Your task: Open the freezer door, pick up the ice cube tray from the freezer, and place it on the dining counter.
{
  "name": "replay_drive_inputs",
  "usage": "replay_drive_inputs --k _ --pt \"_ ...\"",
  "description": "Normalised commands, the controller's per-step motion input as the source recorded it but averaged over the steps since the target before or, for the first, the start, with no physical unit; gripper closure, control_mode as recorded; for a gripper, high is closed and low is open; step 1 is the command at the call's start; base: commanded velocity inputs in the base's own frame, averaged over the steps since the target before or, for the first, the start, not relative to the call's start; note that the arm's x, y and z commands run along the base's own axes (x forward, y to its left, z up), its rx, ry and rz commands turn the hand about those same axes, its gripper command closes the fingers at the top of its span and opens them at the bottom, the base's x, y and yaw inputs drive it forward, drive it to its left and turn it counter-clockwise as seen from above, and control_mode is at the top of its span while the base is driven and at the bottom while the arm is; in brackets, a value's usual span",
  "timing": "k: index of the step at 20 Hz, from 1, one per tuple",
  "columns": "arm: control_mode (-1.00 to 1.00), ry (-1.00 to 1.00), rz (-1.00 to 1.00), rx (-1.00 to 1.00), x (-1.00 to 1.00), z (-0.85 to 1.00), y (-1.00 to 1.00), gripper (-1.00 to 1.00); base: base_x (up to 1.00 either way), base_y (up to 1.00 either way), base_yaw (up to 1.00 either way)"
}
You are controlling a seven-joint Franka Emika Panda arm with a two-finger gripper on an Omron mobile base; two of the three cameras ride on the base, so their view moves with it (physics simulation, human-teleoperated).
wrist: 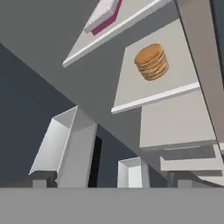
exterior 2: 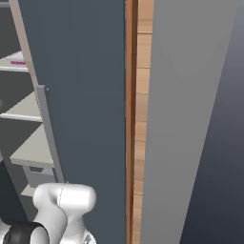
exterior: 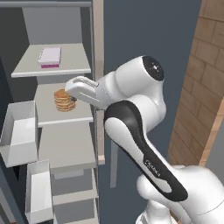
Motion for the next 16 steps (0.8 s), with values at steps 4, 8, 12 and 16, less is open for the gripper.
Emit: replay_drive_inputs --k 4,8,12,16 --pt "-1.00 -0.12 0.00 -0.20 -0.01 0.19 -0.83 -1.00 0.00 0.00 0.00" --pt "-1.00 -0.14 0.00 -0.25 -0.01 0.03 -0.76 -1.00 0.00 0.00 0.00" --pt "-1.00 -0.15 0.00 -0.28 -0.02 0.01 -0.70 -1.00 0.00 0.00 0.00" --pt "-1.00 -0.12 0.00 -0.16 0.00 0.00 -0.48 -1.00 0.00 0.00 0.00"
